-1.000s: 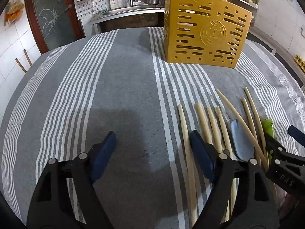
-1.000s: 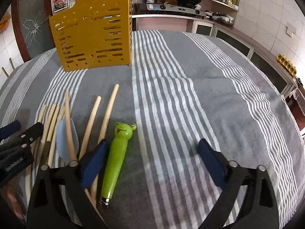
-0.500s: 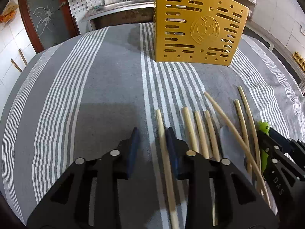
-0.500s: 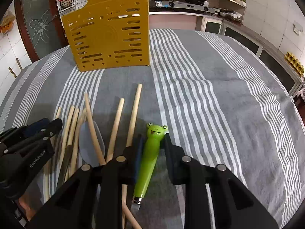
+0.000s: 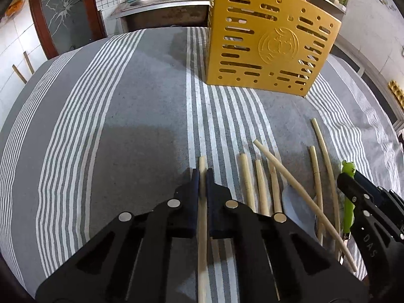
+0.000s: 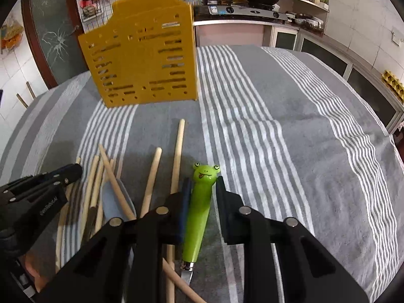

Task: Organize utensils
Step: 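Lift and carry the fork and chopstick with both grippers over the yellow holder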

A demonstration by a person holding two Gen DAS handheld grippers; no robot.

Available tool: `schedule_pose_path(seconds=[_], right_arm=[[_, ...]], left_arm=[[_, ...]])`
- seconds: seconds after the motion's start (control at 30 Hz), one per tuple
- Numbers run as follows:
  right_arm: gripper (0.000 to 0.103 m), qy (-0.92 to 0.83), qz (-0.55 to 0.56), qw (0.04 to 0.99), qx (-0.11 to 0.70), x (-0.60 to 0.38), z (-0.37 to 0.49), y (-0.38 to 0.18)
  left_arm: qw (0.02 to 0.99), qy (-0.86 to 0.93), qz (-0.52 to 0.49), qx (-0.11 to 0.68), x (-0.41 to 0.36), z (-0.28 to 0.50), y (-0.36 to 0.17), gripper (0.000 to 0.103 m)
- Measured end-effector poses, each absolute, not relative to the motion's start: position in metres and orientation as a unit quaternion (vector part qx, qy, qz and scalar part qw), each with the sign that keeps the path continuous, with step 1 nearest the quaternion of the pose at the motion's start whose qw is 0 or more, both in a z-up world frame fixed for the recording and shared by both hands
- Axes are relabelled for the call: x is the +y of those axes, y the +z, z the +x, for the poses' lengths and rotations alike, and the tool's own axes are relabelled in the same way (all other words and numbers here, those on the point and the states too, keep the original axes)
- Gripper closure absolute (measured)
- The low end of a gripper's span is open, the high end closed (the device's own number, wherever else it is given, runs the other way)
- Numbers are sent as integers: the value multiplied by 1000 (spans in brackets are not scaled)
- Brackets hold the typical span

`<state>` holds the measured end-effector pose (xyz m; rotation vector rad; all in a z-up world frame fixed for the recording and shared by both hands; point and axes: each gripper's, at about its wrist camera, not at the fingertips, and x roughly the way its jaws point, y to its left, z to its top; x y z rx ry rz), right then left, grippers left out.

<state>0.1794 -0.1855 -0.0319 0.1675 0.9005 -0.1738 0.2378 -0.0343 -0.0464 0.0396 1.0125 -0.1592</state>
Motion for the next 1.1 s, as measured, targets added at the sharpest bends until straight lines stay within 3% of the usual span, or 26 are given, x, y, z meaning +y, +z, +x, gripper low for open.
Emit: schedule_pose_path(seconds=[0.17,0.77,1.1], right_arm=[[83,-77,84,908,403,-189,170,-12],[86,-69,54,966,242,-187,121,66],[86,-60,49,977,198,-191,111,76]], left_arm=[[885,-73,15,460,-35,228,-33,99],[963,-58,-9,263,-24,157,66,99],[971,-81,-23,222,-23,147,81,99]])
